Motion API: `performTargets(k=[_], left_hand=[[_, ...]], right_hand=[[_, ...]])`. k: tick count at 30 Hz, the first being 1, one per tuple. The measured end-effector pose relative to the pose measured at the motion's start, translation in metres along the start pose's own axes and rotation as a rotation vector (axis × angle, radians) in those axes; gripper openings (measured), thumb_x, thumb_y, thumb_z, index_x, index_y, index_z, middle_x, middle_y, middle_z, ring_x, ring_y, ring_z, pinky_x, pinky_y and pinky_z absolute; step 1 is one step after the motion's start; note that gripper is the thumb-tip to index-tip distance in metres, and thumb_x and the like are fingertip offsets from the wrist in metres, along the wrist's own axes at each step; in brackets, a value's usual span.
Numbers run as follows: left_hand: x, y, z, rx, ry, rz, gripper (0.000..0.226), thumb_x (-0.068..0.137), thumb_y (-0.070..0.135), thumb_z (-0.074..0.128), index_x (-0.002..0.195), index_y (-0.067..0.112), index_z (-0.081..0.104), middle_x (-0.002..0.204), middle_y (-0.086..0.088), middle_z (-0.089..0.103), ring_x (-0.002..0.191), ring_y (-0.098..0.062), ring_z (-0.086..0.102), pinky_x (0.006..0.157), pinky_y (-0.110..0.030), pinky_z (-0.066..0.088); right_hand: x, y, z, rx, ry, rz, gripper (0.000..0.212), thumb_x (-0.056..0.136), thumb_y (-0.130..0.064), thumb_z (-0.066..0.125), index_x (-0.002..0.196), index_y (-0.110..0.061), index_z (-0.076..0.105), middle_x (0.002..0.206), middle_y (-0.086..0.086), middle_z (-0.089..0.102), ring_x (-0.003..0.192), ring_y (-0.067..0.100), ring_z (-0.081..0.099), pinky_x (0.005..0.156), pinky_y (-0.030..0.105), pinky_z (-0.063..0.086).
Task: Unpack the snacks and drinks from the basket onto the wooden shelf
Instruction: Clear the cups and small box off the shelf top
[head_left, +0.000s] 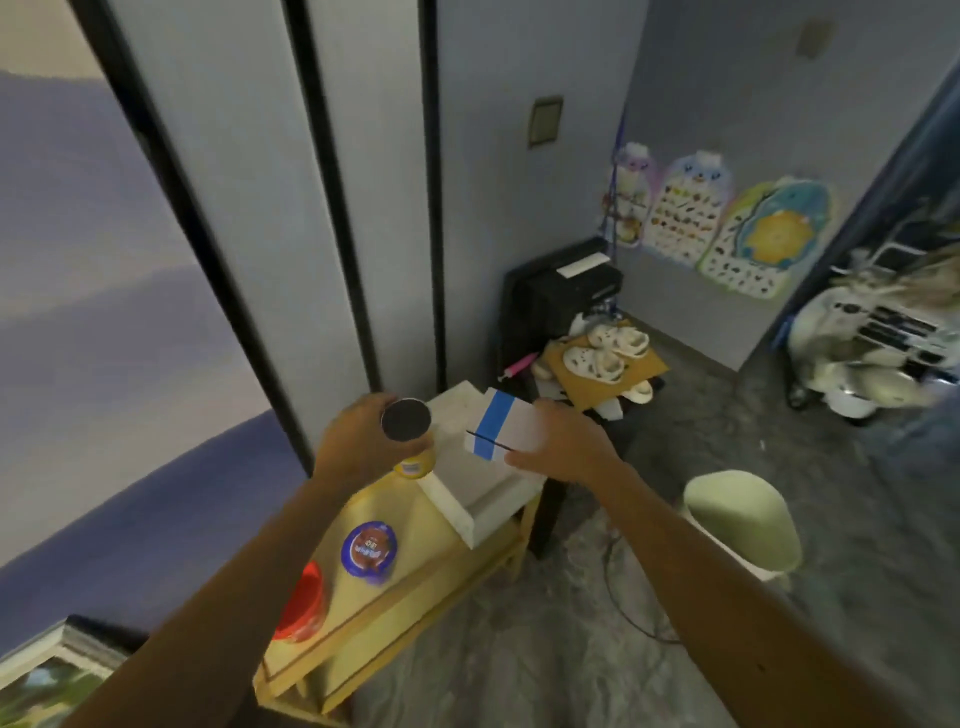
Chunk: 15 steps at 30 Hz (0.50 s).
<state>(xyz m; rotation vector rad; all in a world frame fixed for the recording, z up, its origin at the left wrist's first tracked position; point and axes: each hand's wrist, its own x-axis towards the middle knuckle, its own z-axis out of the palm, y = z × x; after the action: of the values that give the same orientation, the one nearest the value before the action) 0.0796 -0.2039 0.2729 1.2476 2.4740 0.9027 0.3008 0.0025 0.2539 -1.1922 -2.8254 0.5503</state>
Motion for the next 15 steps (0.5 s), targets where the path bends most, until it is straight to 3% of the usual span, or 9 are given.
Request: performTargets(k=[4, 11, 15], left_hand=[[0.005, 0.058, 0.043, -0.039, -0.098, 0.112, 0.053, 0.075, 0.061, 0.087, 0.118, 0.036, 0.067, 0.107, 0.015, 0.071, 0.100, -0.009, 0.067, 0.091, -0.038, 0.058], [-0.005, 0.162, 0.135, -0.024, -0.142, 0.285, 0.077, 0.065, 0.080, 0.080, 0.126, 0.035, 0.066, 0.114, 0.016, 0.070, 0.102, -0.007, 0.064, 0.088, -0.035, 0.057], [-0.016, 0.215, 0.190, -0.036, -0.229, 0.326, 0.080, 0.062, 0.085, 0.077, 0.125, 0.036, 0.065, 0.111, 0.016, 0.069, 0.101, -0.007, 0.066, 0.089, -0.041, 0.060]], right_hand=[[-0.049, 0.064, -0.027, 0.018, 0.053, 0.121, 0.103, 0.070, -0.083, 0.074, 0.148, -0.026, 0.041, 0.143, -0.001, 0.057, 0.126, 0.025, 0.059, 0.098, 0.047, 0.053], [-0.135, 0.178, -0.061, 0.011, 0.112, 0.287, 0.090, 0.071, -0.076, 0.079, 0.139, -0.023, 0.052, 0.130, -0.001, 0.065, 0.111, 0.022, 0.064, 0.085, 0.037, 0.051], [-0.182, 0.239, -0.069, 0.060, 0.126, 0.383, 0.097, 0.070, -0.077, 0.079, 0.146, -0.023, 0.050, 0.136, 0.000, 0.064, 0.120, 0.026, 0.063, 0.095, 0.044, 0.055]])
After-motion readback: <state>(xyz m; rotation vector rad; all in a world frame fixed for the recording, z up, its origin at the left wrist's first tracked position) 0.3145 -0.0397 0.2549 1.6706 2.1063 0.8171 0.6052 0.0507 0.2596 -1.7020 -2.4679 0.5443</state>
